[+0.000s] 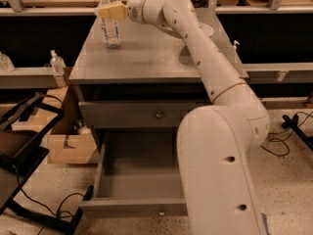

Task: Place blue plastic bottle into middle drawer

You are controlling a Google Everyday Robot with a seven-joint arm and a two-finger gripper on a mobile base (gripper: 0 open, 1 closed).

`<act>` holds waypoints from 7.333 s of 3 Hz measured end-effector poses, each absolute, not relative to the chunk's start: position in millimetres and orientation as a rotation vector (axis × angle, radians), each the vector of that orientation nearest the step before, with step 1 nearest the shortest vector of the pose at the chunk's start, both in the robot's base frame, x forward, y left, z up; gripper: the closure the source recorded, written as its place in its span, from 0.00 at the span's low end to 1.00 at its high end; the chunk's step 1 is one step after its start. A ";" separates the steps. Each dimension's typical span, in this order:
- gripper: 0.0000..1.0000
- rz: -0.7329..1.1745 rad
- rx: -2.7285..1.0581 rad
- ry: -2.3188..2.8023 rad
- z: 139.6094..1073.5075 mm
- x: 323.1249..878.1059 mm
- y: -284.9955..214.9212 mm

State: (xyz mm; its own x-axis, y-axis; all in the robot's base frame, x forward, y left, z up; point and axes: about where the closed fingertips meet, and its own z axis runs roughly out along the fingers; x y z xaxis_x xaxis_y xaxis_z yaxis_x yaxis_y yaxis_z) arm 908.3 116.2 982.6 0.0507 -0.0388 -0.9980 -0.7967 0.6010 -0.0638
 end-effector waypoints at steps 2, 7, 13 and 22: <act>0.00 0.726 -0.745 1.472 940.9 933.7 150.0; 1.00 0.741 -0.780 1.508 917.6 935.4 180.9; 1.00 0.610 -0.782 1.303 1015.7 678.9 52.6; 1.00 0.950 -1.053 1.456 655.7 631.0 95.2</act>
Offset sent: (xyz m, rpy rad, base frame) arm 0.0533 0.0483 -0.0595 0.0101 0.1150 0.0155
